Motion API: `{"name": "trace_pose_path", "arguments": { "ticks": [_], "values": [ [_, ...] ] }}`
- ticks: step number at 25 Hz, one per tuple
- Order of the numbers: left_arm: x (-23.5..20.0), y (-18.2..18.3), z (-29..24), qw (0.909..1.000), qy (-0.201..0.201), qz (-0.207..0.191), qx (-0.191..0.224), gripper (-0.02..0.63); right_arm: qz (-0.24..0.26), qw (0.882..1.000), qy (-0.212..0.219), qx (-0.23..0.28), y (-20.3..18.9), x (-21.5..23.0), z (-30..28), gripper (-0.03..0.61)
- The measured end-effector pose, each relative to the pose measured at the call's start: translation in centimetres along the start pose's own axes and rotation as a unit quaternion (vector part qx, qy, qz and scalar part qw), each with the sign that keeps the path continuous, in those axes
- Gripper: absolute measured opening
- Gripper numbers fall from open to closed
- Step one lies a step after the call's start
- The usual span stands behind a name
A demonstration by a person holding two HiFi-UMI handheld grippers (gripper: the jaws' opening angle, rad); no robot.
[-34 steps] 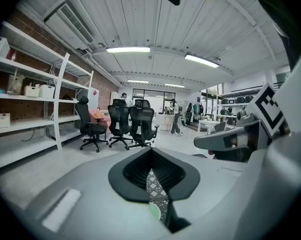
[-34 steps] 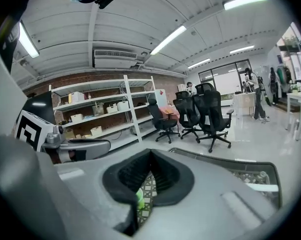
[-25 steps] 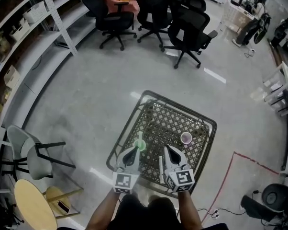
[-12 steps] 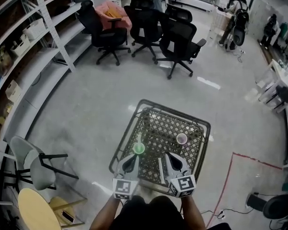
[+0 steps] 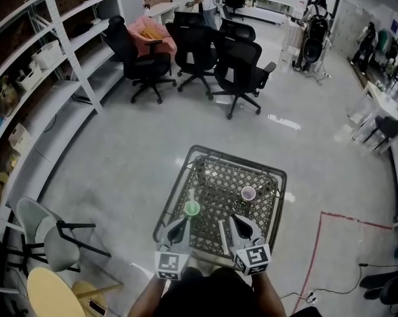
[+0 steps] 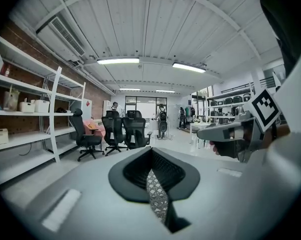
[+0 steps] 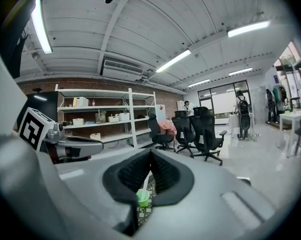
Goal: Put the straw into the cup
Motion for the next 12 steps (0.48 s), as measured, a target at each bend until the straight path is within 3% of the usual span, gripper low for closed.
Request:
{"name": "trace_pose_path", "arguments": {
  "ticks": [12],
  "values": [
    [-0.1, 0.4, 1.5, 1.0000, 0.000, -0.003, 0.008, 0.008, -0.003, 1.000, -0.002, 0.005, 0.1, -1.5, 0.8, 0.003]
  ]
}}
Point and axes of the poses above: the fingertips, and each gripper's own axes: z backward along the fingers, x to its right, y out of its top, the point moved 2 cm from there along z, backward along the fingers, and after that the axes turned 1 degree about x, right-handed, at the moved point
